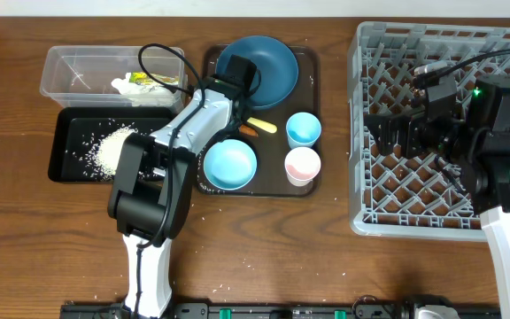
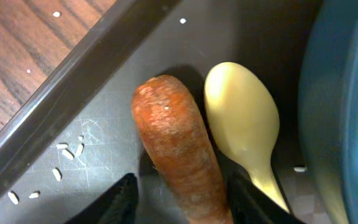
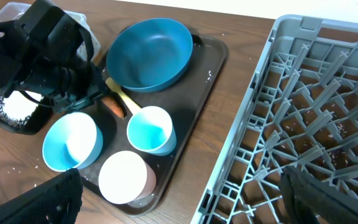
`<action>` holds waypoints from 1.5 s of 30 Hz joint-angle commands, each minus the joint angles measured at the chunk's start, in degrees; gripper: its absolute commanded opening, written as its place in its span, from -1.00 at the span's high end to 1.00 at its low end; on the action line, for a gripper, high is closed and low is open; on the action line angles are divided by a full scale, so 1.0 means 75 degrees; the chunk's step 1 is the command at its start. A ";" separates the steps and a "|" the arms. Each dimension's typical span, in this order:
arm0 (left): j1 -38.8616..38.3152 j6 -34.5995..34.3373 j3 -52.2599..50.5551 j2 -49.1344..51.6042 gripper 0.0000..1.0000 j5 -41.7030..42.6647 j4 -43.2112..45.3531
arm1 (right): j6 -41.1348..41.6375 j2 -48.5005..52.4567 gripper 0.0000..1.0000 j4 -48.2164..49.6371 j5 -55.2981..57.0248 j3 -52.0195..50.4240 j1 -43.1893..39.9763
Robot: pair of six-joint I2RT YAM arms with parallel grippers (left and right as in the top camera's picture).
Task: Sort waste into correct bins and load items into the dishwasher rack
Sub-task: 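Grasp the carrot on the brown tray with the left gripper, then carry the carrot to the black tray and release it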
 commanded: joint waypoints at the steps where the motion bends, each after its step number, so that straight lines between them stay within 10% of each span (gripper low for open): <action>1: 0.0055 -0.0117 -0.0064 0.0152 0.16 -0.0061 -0.0047 | 0.0058 0.0052 -0.98 -0.0029 -0.0038 0.0140 0.0163; 32: 0.0475 0.1070 0.0012 -0.2276 0.51 -0.0073 -0.0195 | 0.0058 0.0052 -0.98 -0.0114 -0.0041 0.0140 0.0163; 45: 0.2955 0.1067 0.0009 -0.3413 0.51 -0.0306 -0.2060 | 0.0058 0.0052 -0.98 -0.0111 -0.0041 0.0140 0.0163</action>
